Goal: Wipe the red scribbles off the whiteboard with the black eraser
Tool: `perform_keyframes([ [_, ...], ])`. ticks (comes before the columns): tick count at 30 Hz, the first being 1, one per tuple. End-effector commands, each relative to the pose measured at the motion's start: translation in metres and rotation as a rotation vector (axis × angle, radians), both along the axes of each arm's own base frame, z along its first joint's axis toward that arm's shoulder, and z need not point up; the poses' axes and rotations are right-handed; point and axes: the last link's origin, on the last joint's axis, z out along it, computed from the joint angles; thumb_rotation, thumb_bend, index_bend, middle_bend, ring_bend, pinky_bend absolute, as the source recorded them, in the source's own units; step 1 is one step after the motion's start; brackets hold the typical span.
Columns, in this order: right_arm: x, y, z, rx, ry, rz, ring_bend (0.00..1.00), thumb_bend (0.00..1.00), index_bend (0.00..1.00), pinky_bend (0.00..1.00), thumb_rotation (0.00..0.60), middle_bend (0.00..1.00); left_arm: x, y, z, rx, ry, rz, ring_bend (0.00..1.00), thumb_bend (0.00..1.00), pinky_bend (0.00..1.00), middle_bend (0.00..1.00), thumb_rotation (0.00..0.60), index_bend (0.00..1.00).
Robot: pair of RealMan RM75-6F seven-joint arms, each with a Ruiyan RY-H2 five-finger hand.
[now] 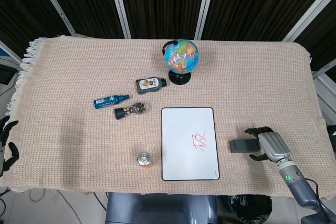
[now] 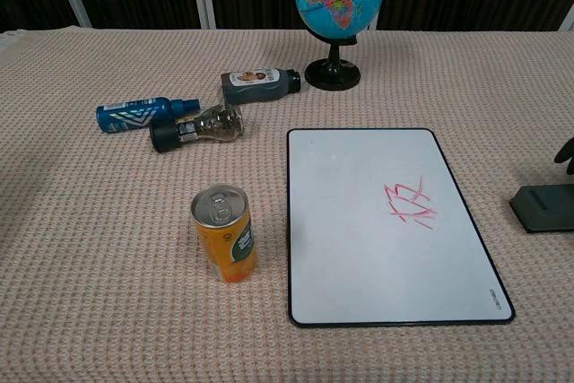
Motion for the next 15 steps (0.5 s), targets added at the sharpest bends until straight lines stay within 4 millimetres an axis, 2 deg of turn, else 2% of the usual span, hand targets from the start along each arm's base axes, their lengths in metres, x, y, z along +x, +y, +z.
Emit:
perform_keyframes([
  [1, 0.001, -0.001, -0.002, 0.002, 0.001, 0.001, 0.28, 0.29, 0.30, 0.23, 0.600, 0.33, 0.000, 0.000, 0.000, 0.000, 0.001, 0.000, 0.00, 0.74, 0.00, 0.04, 0.600, 0.16],
  [15, 0.003, -0.004, -0.013, 0.024, 0.009, -0.007, 0.33, 0.31, 0.36, 0.29, 0.600, 0.39, 0.000, 0.000, 0.000, -0.001, 0.001, 0.002, 0.00, 0.74, 0.01, 0.04, 0.600, 0.16],
])
